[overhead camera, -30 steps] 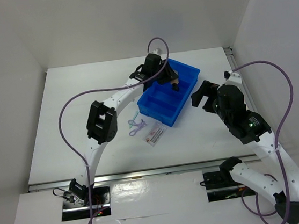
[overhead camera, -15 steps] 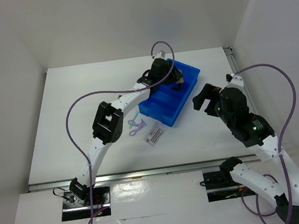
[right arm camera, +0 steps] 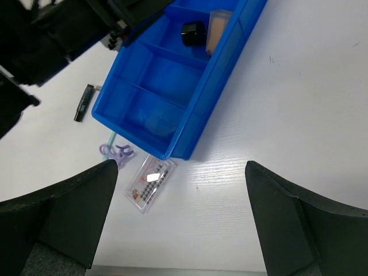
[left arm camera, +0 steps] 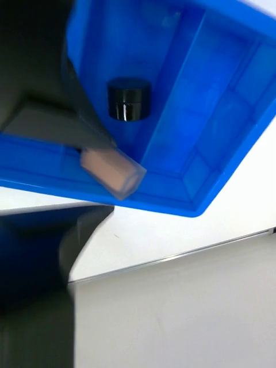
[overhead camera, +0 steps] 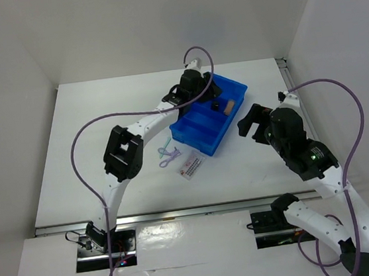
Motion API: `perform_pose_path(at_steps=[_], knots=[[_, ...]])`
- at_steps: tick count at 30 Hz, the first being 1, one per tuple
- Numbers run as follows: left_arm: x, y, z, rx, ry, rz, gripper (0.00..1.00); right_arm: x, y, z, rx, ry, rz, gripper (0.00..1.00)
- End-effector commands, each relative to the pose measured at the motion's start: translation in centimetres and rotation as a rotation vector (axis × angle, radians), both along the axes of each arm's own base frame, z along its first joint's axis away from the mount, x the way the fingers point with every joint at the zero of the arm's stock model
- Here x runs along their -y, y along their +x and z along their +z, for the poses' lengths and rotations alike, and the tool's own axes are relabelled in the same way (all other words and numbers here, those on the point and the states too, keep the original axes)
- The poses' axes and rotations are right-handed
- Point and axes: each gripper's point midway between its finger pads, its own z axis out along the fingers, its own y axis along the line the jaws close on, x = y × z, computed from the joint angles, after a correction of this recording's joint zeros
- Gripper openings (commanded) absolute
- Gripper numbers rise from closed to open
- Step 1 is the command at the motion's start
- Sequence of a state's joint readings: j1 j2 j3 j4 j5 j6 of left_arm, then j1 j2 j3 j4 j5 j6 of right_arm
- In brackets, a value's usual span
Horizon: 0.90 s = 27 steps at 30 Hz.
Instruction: Organize the makeup
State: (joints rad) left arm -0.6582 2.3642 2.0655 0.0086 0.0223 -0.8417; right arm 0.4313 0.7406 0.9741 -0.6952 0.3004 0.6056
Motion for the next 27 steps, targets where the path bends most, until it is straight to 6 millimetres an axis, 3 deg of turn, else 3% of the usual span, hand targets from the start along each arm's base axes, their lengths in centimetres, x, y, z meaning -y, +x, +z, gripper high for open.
perform_pose_path(at_steps=[1,3,4,6,8,10,11,12,13,14,15,16,17,18,21,22,23,24,27], knots=[[-1.9,-1.2,9.0,0.18,-0.021,0.006,0.5,0.0,0.0,1.2,0.018,0.013,-0.005,0.99],[-3.5,-1.3,9.8,0.215,0.025,0.024,0.39,0.0,0.0,1.2,0.018,0.013,-0.005,0.99],[-4.7,-1.3,11.1,0.226,0.03,0.037,0.28,-0.1,0.3,0.8,0.01,0.01,-0.005,0.99],[-6.2,-1.2,9.8,0.176,0.076,0.04,0.22,-0.1,0.4,1.0,0.021,0.006,-0.001,0.99],[-8.1,-1.0,10.3,0.153,0.093,0.041,0.17,-0.7,1.4,0.1,0.006,0.004,0.008,0.99],[-9.3,-1.5,10.4,0.117,0.103,0.025,0.17,-1.4,2.6,-0.2,0.011,-0.027,0.036,0.99],[-10.6,-1.3,9.8,0.096,0.116,0.043,0.17,-2.1,4.3,-1.0,-0.016,-0.053,0.043,0.99],[-10.9,-2.1,11.0,0.108,0.115,0.031,0.17,-2.7,5.3,-1.3,-0.03,-0.071,0.059,0.99],[-12.1,-2.1,10.8,0.097,0.138,0.041,0.18,-3.1,6.3,-1.6,-0.044,-0.093,0.068,0.99],[-13.3,-2.0,11.1,0.092,0.151,0.055,0.2,-3.5,7.5,-0.7,-0.038,-0.122,0.083,0.99],[-14.1,-2.2,10.9,0.077,0.17,0.06,0.24,-3.9,9.2,-2.9,-0.107,-0.167,0.086,0.99],[-15.5,-2.4,9.7,0.034,0.224,0.073,0.25,-3.9,10.4,-3.3,-0.117,-0.201,0.095,0.99],[-16.5,-2.5,10.0,0.024,0.245,0.09,0.25,-3.8,11.5,-3.1,-0.12,-0.214,0.09,0.97],[-18.2,-2.2,9.3,-0.002,0.274,0.118,0.25,-4.0,12.9,-4.6,-0.15,-0.226,0.094,0.97],[-22.2,-2.7,7.1,-0.081,0.334,0.173,0.25,-3.3,15.7,-6.1,-0.162,-0.208,0.108,0.94],[-23.0,-3.1,6.4,-0.105,0.345,0.182,0.25,-3.1,16.4,-6.2,-0.158,-0.2,0.105,0.94],[-23.6,-3.8,7.0,-0.105,0.33,0.175,0.25,-2.8,17.0,-6.8,-0.163,-0.211,0.1,0.94],[-24.8,-4.1,5.5,-0.133,0.335,0.186,0.25,-2.6,18.1,-7.4,-0.174,-0.218,0.102,0.93],[-26.1,-5.4,4.5,-0.143,0.334,0.186,0.26,-2.4,19.9,-8.2,-0.192,-0.238,0.088,0.93]])
